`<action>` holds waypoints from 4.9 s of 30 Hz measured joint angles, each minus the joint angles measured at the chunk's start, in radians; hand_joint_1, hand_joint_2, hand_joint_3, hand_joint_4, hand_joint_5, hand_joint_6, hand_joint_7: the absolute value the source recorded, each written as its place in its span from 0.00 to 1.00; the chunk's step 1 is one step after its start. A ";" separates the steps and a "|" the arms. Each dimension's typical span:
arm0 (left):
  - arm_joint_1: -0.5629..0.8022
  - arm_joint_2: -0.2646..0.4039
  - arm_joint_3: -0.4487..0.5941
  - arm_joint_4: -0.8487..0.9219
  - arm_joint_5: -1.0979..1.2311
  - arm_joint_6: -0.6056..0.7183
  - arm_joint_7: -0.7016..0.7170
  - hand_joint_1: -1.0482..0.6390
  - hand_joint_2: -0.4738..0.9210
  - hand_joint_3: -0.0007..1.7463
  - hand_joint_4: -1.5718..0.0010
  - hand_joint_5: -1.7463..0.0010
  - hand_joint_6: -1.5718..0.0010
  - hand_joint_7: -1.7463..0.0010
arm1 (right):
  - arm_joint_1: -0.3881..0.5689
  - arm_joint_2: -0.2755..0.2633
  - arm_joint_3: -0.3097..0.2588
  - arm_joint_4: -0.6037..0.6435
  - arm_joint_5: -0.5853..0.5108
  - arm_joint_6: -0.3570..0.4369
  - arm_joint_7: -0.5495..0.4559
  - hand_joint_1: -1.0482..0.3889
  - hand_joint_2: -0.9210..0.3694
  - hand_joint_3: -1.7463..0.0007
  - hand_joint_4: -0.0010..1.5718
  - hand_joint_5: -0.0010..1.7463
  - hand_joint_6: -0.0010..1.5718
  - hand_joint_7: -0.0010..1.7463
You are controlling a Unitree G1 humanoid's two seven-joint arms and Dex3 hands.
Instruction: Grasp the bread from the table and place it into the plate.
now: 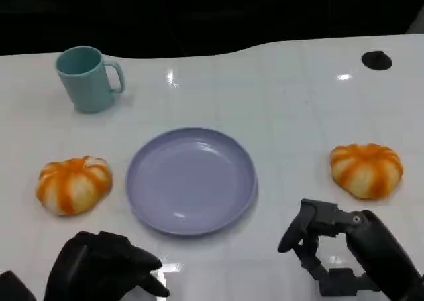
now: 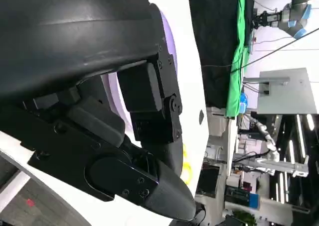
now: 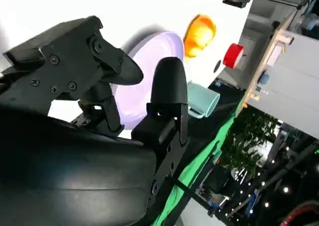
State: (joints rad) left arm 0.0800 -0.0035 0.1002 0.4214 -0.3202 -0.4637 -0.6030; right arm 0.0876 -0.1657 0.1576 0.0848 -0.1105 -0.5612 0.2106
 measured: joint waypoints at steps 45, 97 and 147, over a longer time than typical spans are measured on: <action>-0.015 0.003 0.000 0.017 0.004 -0.004 0.000 0.00 0.92 0.00 0.00 0.80 0.00 0.94 | -0.167 -0.207 0.018 -0.310 -1.097 0.601 -0.107 0.41 0.10 0.99 0.06 0.32 0.28 0.00; 0.001 0.002 -0.004 -0.002 0.004 -0.007 0.001 0.00 0.92 0.00 0.00 0.80 0.00 0.94 | -0.552 -0.220 0.220 0.575 -0.797 0.508 -0.510 0.66 0.02 0.99 0.60 0.84 0.85 0.05; 0.001 0.005 -0.004 -0.003 0.002 -0.005 0.003 0.00 0.92 0.00 0.00 0.80 0.00 0.95 | -0.538 -0.031 0.284 0.389 -0.626 0.102 -0.737 0.67 0.58 0.16 0.64 1.00 0.58 0.84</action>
State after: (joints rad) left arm 0.0811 0.0020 0.0959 0.4180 -0.3181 -0.4692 -0.6003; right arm -0.4499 -0.1970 0.4418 0.4740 -0.7364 -0.4597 -0.5266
